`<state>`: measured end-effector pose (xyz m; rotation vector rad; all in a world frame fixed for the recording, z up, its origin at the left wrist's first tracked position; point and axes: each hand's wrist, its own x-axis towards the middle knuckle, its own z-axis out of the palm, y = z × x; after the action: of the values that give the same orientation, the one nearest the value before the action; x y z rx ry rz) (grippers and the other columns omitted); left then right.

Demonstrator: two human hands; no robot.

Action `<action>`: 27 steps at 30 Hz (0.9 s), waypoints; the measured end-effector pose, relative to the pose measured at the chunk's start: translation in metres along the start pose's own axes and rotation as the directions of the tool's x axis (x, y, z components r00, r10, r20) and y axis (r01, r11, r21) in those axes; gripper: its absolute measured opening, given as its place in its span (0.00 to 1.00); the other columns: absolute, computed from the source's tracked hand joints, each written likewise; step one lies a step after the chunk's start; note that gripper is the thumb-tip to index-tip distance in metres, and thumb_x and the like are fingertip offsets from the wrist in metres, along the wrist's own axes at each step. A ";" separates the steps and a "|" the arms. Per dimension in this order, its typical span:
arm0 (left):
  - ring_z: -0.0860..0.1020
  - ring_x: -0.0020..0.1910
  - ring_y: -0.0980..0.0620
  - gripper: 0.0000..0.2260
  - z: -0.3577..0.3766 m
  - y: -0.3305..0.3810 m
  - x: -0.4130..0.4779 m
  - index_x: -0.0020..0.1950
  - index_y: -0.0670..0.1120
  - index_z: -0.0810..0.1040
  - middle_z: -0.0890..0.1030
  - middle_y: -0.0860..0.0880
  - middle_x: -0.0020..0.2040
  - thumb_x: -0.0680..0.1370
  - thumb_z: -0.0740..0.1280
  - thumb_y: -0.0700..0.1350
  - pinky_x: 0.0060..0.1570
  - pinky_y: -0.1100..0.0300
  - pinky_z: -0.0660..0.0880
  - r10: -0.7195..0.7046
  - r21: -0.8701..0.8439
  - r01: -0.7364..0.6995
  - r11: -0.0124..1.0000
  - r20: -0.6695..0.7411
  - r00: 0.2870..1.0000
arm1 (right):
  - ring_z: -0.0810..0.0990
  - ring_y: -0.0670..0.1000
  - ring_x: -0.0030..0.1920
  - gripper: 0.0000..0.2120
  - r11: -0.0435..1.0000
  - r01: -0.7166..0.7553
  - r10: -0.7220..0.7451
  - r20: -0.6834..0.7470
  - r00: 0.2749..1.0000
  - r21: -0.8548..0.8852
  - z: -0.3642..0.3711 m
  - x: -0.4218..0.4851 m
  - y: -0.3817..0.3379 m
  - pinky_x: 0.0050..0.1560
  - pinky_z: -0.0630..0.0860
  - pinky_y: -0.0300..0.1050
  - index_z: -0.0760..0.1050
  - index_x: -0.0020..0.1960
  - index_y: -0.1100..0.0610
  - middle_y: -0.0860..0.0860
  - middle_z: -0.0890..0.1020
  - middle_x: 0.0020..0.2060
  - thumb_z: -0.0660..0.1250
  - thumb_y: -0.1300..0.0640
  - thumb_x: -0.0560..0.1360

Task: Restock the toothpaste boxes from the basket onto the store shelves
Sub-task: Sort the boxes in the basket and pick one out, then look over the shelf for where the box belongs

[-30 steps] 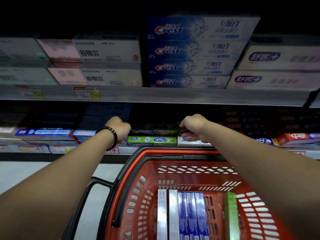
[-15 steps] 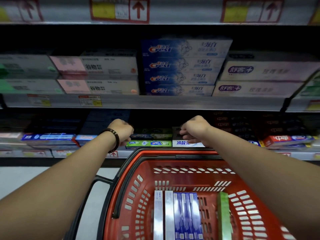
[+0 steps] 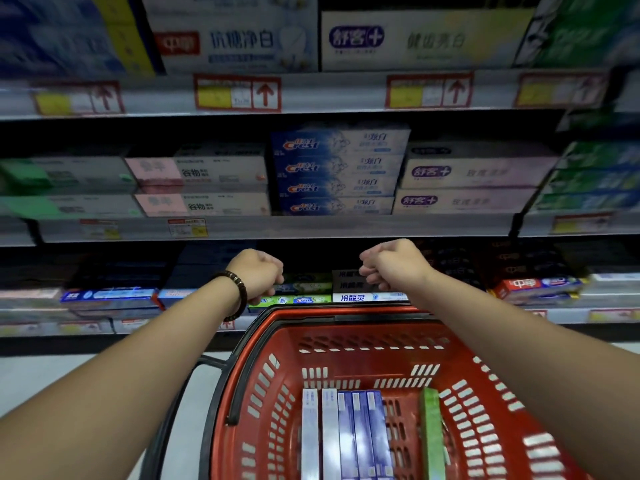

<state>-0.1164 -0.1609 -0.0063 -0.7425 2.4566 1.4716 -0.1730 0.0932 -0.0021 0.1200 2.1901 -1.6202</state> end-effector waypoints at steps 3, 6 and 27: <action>0.78 0.31 0.51 0.07 0.004 0.006 -0.020 0.55 0.47 0.80 0.85 0.46 0.48 0.83 0.63 0.40 0.27 0.60 0.69 0.038 0.008 -0.038 0.999 0.027 0.999 | 0.71 0.49 0.31 0.06 1.000 0.006 -0.006 0.006 1.000 0.012 -0.011 -0.023 -0.002 0.31 0.65 0.41 0.78 0.52 0.61 0.53 0.77 0.33 0.63 0.67 0.81; 0.80 0.32 0.51 0.08 0.010 0.014 -0.040 0.56 0.47 0.80 0.85 0.46 0.49 0.83 0.63 0.39 0.30 0.57 0.73 0.055 -0.019 -0.055 0.998 0.035 0.998 | 0.75 0.53 0.38 0.08 1.000 0.009 -0.009 0.011 1.000 -0.014 -0.020 -0.044 -0.002 0.32 0.67 0.43 0.80 0.56 0.62 0.55 0.81 0.38 0.63 0.66 0.81; 0.83 0.38 0.48 0.07 0.062 0.032 -0.168 0.58 0.48 0.80 0.87 0.48 0.51 0.83 0.65 0.40 0.34 0.57 0.77 0.142 -0.170 -0.128 0.977 0.072 0.987 | 0.87 0.52 0.41 0.08 0.997 0.056 -0.057 0.016 0.998 0.058 -0.064 -0.164 0.030 0.40 0.77 0.45 0.83 0.57 0.55 0.55 0.89 0.47 0.66 0.62 0.84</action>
<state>0.0061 -0.0410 0.0552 -0.5376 2.3864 1.7350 -0.0317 0.1902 0.0473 0.0605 2.1525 -1.7084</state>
